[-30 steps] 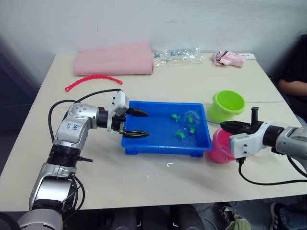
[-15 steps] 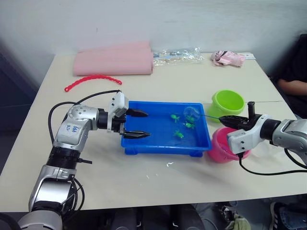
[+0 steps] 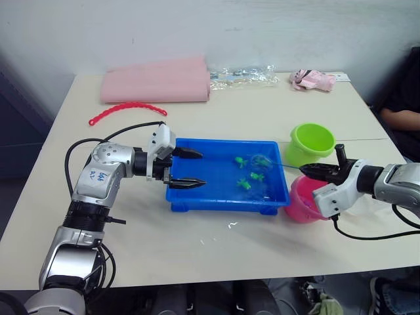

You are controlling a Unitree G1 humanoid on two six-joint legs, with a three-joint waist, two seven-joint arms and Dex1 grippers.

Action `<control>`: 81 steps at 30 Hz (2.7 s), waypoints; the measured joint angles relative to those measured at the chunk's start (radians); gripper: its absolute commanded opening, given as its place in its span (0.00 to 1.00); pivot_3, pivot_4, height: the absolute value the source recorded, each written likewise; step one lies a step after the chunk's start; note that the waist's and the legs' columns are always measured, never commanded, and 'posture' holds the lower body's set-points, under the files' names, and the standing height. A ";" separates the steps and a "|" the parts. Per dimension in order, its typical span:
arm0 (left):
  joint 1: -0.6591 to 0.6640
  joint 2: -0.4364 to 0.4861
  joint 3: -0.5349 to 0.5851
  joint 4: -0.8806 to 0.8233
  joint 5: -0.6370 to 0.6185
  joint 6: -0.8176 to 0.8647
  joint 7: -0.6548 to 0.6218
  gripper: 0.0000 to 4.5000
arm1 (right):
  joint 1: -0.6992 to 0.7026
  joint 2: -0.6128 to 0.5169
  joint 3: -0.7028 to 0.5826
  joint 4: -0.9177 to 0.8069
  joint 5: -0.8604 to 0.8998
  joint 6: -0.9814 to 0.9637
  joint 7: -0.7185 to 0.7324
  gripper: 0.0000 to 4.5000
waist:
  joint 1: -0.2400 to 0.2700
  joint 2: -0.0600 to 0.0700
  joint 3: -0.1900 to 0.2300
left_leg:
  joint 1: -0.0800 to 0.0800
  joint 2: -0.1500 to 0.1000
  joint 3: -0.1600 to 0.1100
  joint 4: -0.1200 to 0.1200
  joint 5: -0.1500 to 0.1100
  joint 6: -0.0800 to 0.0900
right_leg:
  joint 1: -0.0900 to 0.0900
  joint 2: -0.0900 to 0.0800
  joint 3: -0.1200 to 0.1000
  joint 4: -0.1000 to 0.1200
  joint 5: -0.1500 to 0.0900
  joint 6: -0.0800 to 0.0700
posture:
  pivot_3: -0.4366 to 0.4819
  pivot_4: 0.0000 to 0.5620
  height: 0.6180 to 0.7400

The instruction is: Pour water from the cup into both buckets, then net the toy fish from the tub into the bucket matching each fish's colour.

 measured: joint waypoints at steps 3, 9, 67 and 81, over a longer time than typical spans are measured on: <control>0.000 0.000 0.001 -0.001 -0.003 0.001 0.000 0.99 | 0.001 -0.005 0.002 0.001 0.042 -0.018 0.035 0.00 | 0.000 0.000 0.000 | 0.000 0.000 0.000 0.000 0.000 0.000 | 0.000 0.000 0.000 0.000 0.000 0.000 | 0.48 0.27 0.98; 0.000 0.000 0.001 -0.003 -0.007 0.002 -0.001 0.99 | 0.008 -0.005 0.014 0.001 0.086 -0.016 0.062 0.00 | 0.000 0.000 0.000 | 0.000 0.000 0.000 0.000 0.000 0.000 | 0.000 0.000 0.000 0.000 0.000 0.000 | 0.48 0.27 0.98; 0.073 0.196 0.049 0.017 -0.001 -0.029 -0.008 0.99 | -0.064 0.423 0.213 -0.210 0.466 0.878 0.210 0.00 | -0.004 0.000 0.000 | 0.000 0.000 0.001 -0.001 0.000 -0.001 | -0.002 0.000 0.000 0.001 0.000 0.000 | 0.48 0.27 0.98; 0.093 0.253 0.053 0.034 0.005 -0.045 -0.026 0.99 | -0.159 0.478 0.173 -0.242 0.511 1.047 0.214 0.00 | -0.003 0.000 0.000 | -0.001 0.000 0.001 -0.001 -0.001 -0.001 | -0.002 0.000 0.000 0.001 0.000 0.000 | 0.48 0.27 0.98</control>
